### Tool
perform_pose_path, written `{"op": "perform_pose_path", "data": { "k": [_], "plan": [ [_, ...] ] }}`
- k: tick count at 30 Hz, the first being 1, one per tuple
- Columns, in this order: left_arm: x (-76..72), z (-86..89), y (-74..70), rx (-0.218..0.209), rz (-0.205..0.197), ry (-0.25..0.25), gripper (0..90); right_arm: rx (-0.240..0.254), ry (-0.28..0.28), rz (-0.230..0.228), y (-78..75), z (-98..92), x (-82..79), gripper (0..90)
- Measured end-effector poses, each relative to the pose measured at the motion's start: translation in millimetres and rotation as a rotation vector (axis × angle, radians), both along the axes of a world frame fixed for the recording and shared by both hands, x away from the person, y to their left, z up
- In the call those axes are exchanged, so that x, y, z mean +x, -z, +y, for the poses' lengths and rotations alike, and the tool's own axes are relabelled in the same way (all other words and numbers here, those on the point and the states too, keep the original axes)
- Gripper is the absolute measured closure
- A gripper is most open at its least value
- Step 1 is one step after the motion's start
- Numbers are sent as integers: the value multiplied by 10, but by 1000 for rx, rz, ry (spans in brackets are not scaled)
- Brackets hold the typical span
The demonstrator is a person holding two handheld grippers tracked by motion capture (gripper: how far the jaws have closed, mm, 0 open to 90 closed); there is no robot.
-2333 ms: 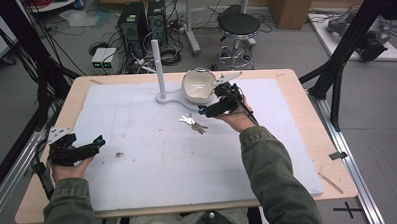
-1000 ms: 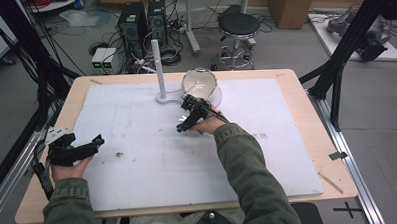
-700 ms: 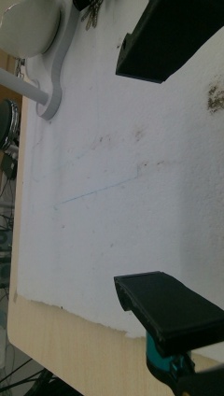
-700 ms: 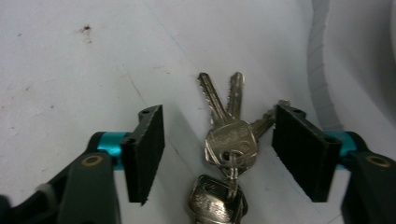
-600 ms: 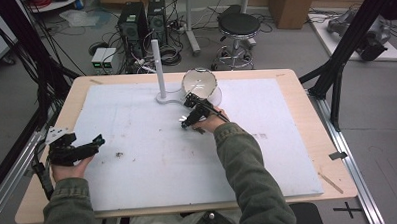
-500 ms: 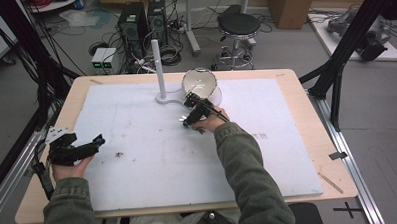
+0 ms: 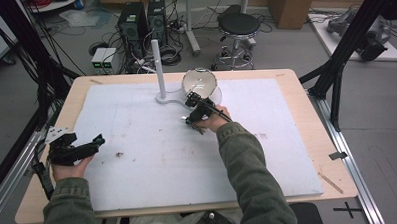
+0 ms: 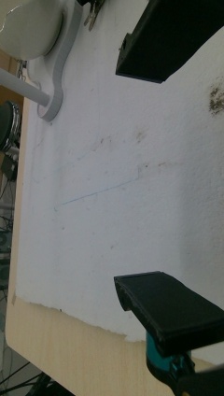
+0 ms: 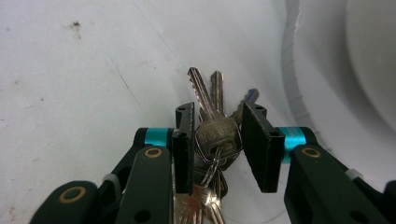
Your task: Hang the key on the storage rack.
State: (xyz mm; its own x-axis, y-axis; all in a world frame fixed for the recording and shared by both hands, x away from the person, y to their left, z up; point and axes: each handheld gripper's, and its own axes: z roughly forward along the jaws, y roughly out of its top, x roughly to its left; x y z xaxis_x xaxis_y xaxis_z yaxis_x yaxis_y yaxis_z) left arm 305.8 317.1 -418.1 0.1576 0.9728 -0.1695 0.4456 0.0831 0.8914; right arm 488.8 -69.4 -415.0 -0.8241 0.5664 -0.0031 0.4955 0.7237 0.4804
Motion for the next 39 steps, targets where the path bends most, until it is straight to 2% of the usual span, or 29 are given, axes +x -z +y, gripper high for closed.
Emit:
{"op": "perform_pose_path", "data": {
  "k": [1,8,18,19,27,30,31,39],
  "plan": [
    [0,0,0,0,0,0,25,18,-3,-1,-38,-19,-7,661],
    [2,4,0,0,1,-3,25,28,-2,-16,-145,-83,-47,662],
    [17,-1,11,-2,5,-2,25,80,-15,-41,-311,-142,-121,662],
    [17,0,11,-2,5,-3,25,102,-19,-48,-356,-158,-141,662],
    [20,0,13,-4,4,-4,25,162,-21,-60,-500,-231,-173,664],
    [23,1,14,-5,3,-6,25,162,-22,-71,-543,-223,-179,664],
    [23,2,14,-5,3,-5,25,180,-27,-71,-600,-215,-183,664],
    [27,6,16,-12,4,3,25,205,-41,-89,-805,-152,-194,665]
  ]
}}
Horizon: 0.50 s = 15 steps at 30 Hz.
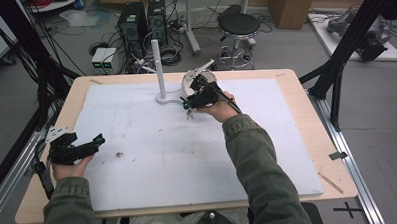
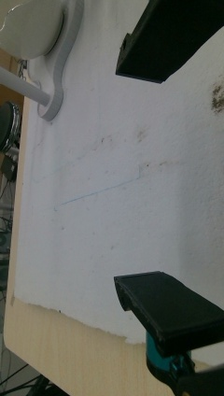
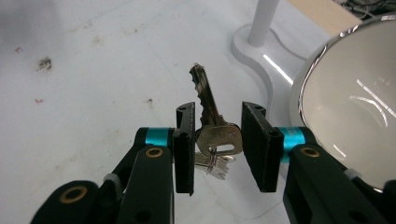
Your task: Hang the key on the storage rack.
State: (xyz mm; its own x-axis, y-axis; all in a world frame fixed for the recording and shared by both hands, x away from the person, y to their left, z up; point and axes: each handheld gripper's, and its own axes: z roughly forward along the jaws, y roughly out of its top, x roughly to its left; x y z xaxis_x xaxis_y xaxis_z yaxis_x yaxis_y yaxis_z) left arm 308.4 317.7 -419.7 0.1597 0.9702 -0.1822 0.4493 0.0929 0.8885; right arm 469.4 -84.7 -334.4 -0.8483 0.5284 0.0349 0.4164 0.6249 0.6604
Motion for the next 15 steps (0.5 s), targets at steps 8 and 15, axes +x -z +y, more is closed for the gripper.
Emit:
{"op": "perform_pose_path", "data": {
  "k": [8,15],
  "plan": [
    [2,5,1,0,-1,2,25,24,-13,-11,-174,38,-18,666],
    [4,0,2,-4,0,1,25,74,0,-9,-304,30,8,666]
  ]
}}
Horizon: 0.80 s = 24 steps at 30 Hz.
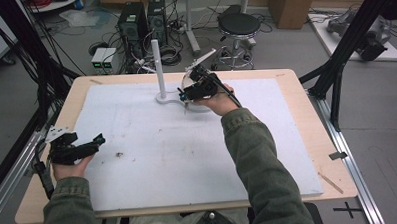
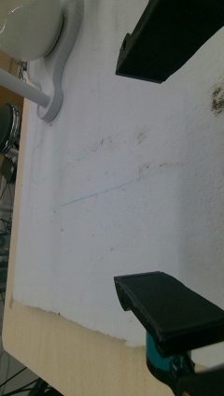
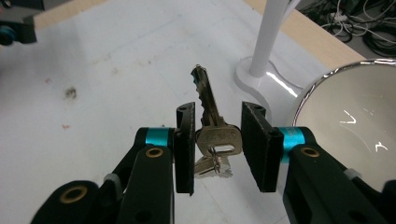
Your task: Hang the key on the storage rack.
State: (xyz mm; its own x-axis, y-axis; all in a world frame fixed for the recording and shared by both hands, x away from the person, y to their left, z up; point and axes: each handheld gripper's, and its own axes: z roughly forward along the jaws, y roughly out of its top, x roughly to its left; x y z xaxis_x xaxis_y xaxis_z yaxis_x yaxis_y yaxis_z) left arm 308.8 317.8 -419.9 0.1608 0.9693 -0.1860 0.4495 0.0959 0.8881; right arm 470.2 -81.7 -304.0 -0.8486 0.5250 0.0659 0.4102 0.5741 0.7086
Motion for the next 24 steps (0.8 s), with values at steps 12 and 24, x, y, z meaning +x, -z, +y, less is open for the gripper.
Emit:
{"op": "perform_pose_path", "data": {
  "k": [12,24],
  "plan": [
    [1,7,0,-3,-5,-5,25,-4,7,-23,-259,28,55,666],
    [-2,9,-1,-1,0,1,25,10,-13,-26,-571,136,186,667]
  ]
}}
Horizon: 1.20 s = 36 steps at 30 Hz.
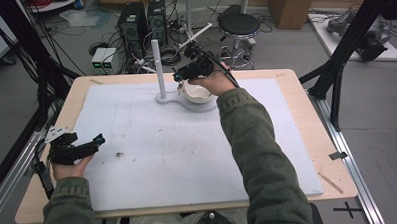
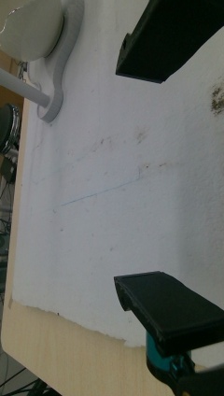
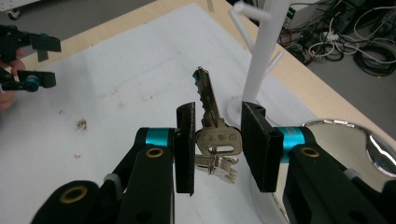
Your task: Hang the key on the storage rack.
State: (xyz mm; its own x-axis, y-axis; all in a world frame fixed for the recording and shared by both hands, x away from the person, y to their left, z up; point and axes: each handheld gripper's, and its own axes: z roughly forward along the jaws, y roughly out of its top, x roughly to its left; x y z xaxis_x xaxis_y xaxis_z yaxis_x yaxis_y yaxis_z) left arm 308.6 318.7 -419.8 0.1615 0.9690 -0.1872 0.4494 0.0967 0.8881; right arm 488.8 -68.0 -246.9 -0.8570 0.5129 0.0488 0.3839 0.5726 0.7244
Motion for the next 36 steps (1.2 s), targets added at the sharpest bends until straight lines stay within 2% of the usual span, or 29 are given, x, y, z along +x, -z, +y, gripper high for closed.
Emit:
{"op": "perform_pose_path", "data": {
  "k": [9,18,19,22,25,30,33,36],
  "plan": [
    [-7,6,-4,-7,1,-2,25,6,-32,-11,-212,196,96,668],
    [-4,-4,-2,-4,3,10,25,7,-48,-16,-283,280,135,668],
    [-1,-9,0,-6,3,8,25,20,-46,-11,-289,290,152,668],
    [0,-19,3,-7,6,9,25,17,-43,-2,-300,297,186,668],
    [-2,-15,1,-3,4,12,25,46,-45,3,-350,320,255,667],
    [4,-3,5,-9,4,9,25,64,-52,-2,-400,401,315,668],
    [10,-1,8,-4,4,12,25,42,-67,6,-416,517,362,668],
    [6,4,6,-5,4,13,25,40,-70,7,-413,576,371,668]
  ]
}}
